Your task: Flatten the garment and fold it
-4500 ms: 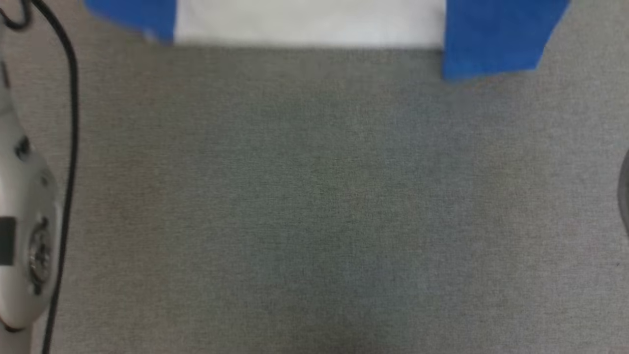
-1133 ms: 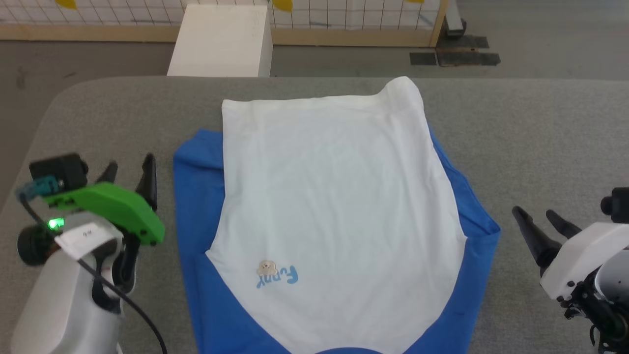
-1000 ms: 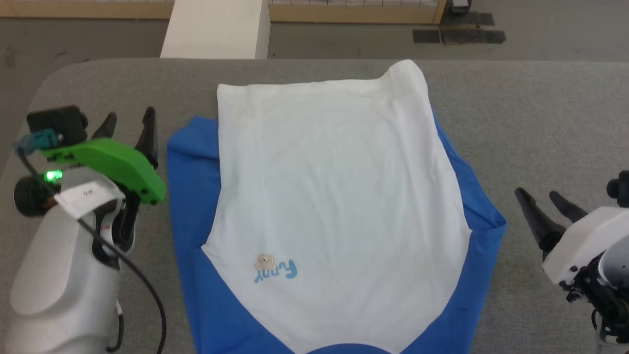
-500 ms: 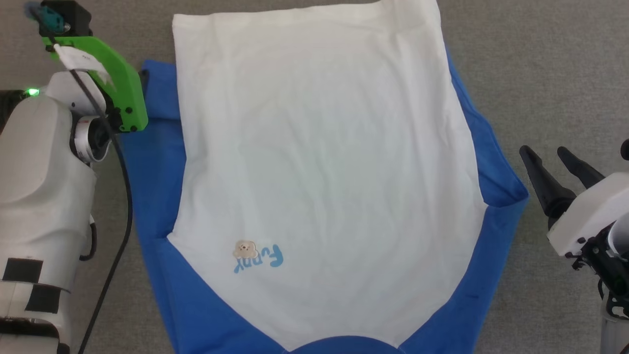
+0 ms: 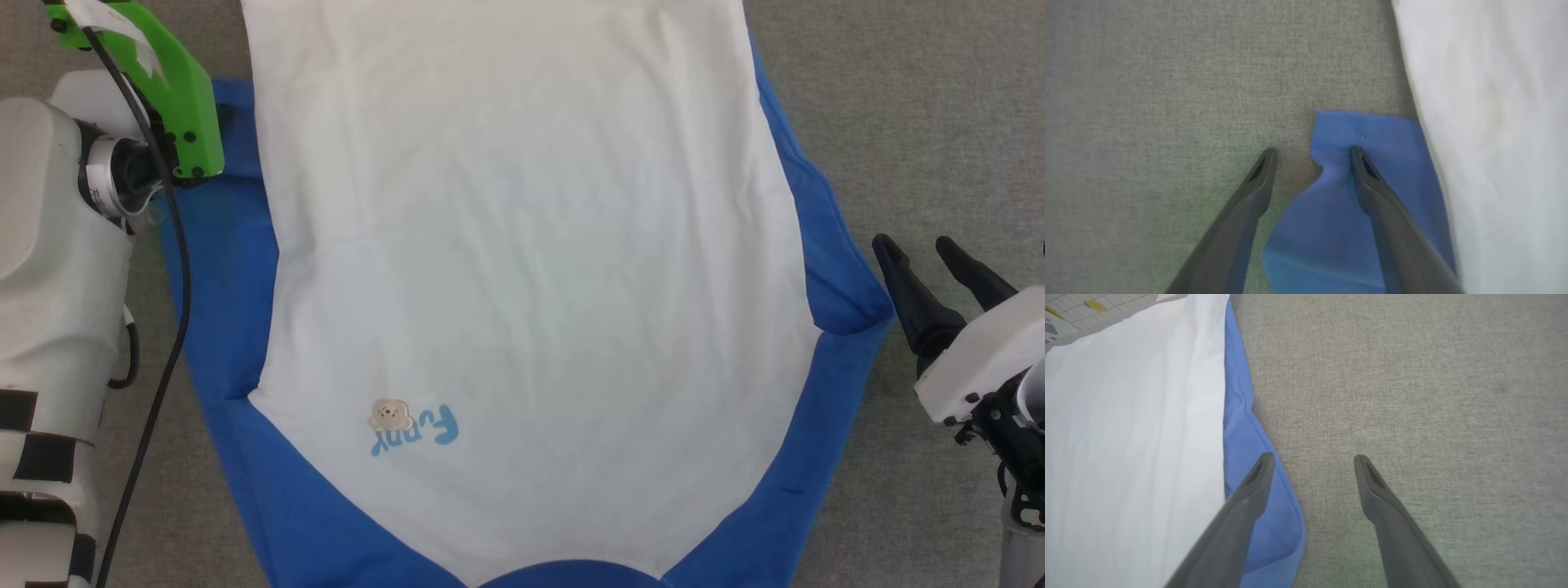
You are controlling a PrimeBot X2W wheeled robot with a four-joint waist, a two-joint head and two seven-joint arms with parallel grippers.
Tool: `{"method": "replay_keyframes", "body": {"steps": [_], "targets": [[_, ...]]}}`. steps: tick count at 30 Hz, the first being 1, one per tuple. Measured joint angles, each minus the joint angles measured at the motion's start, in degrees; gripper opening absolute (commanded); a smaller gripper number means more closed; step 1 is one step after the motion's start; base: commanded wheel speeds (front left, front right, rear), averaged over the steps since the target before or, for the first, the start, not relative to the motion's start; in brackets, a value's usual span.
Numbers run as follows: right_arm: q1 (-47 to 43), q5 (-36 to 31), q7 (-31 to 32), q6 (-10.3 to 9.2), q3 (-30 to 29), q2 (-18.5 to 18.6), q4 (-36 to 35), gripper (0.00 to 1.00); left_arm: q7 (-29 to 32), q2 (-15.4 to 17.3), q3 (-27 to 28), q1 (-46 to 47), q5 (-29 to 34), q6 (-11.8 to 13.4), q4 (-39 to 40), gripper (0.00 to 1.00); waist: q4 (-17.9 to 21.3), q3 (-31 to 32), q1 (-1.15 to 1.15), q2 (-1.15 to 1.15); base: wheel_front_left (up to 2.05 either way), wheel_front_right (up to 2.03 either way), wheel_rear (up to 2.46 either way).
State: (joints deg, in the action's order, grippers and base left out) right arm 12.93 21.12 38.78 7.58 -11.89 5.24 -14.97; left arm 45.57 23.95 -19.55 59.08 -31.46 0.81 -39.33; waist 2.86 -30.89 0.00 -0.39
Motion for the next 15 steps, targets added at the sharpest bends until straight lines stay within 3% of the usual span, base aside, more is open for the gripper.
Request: {"method": "replay_keyframes", "body": {"steps": [6, 15], "targets": [[0.1, -0.34, -0.56, 0.0, -0.21, -0.13, 0.29, 1.0, -2.04, -1.08, 2.72, -1.29, -3.57, 0.21, 1.47, 0.0, -0.62, -0.16, 0.0, 0.0, 0.0, 0.0, 0.0], [1.08, -1.0, -2.03, 0.0, 0.49, -0.14, 2.74, 1.0, -9.21, -2.0, 12.12, -7.27, -11.81, 1.54, 4.09, 0.0, -1.71, 3.32, 0.01, 0.0, 0.0, 0.0, 0.0]]}}
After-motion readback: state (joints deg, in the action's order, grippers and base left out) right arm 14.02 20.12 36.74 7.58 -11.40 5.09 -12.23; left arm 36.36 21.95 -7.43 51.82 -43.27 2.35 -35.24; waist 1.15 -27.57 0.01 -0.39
